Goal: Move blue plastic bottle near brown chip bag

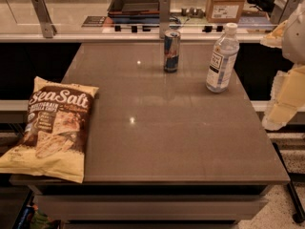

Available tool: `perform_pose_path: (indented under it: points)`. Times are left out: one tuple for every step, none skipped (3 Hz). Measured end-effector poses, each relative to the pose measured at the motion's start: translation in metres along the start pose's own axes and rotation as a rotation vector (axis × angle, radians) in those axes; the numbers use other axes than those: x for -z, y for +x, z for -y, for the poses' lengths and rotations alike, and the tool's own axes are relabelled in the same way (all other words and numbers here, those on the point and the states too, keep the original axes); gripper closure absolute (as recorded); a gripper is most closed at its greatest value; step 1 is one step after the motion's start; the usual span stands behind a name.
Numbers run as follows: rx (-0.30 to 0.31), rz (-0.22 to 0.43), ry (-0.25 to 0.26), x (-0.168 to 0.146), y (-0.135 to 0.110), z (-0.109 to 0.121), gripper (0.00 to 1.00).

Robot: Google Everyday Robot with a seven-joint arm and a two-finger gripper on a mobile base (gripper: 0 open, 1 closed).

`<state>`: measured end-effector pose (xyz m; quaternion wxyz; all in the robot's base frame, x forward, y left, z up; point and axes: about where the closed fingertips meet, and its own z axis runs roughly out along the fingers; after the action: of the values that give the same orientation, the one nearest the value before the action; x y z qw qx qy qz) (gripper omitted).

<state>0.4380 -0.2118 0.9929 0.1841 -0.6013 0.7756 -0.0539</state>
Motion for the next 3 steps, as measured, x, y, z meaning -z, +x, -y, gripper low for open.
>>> perform_pose_path:
  points:
    - [0.0, 0.0, 0.0, 0.0, 0.0, 0.0, 0.0]
    - [-0.007, 0.023, 0.029, -0.001, 0.001, 0.009, 0.0]
    - [-0.037, 0.07, 0.083, -0.006, 0.007, 0.023, 0.0]
